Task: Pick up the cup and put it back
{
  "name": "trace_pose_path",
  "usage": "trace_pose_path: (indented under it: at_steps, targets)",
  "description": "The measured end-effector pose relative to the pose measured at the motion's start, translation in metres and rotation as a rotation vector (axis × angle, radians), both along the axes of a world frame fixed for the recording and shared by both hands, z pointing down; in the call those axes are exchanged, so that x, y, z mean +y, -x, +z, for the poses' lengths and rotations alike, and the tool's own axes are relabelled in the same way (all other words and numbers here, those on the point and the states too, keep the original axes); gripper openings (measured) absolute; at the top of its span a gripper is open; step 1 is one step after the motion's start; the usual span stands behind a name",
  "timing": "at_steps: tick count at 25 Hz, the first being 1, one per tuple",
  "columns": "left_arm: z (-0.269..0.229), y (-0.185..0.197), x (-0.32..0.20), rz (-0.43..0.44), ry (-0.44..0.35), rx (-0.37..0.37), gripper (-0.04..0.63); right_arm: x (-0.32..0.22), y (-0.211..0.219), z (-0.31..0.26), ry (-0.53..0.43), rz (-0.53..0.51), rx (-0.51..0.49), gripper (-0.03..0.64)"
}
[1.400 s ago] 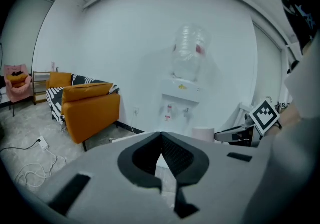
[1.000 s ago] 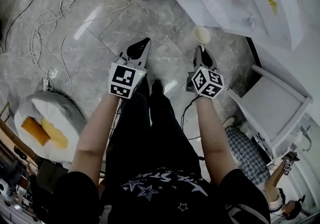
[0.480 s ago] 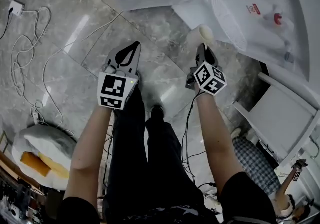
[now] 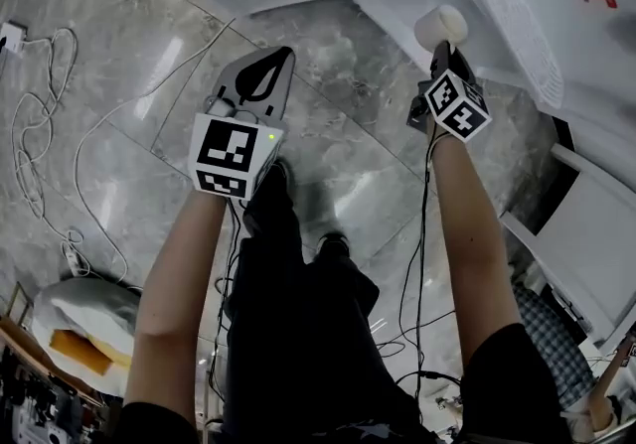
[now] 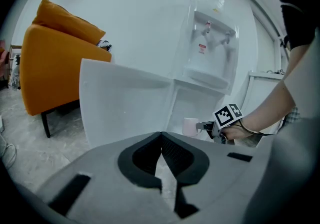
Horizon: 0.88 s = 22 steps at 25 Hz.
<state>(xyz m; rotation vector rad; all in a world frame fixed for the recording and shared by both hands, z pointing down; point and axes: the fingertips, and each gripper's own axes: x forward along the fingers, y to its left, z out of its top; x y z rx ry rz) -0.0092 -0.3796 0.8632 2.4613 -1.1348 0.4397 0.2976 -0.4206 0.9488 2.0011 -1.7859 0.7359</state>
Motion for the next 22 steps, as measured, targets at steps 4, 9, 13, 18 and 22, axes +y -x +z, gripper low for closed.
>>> trace_pose_path:
  at_steps: [4, 9, 13, 18, 22]
  targets:
    - [0.02, -0.009, -0.02, 0.004, -0.029, 0.017, 0.009, -0.029, -0.009, 0.022, -0.05, -0.01, 0.04, 0.043]
    - [0.037, -0.018, -0.037, -0.004, -0.063, 0.03, 0.009, -0.052, -0.021, 0.04, -0.093, 0.017, 0.079, 0.044]
    - [0.046, -0.025, -0.034, 0.013, -0.067, 0.041, 0.009, -0.057, -0.031, 0.046, -0.122, 0.022, 0.107, 0.044]
    - [0.048, -0.025, -0.029, 0.011, -0.072, 0.037, 0.009, -0.063, -0.028, 0.054, -0.109, -0.04, 0.167, 0.051]
    - [0.042, -0.027, -0.021, -0.006, -0.061, 0.047, 0.009, -0.052, -0.026, 0.064, -0.052, -0.01, 0.051, 0.109]
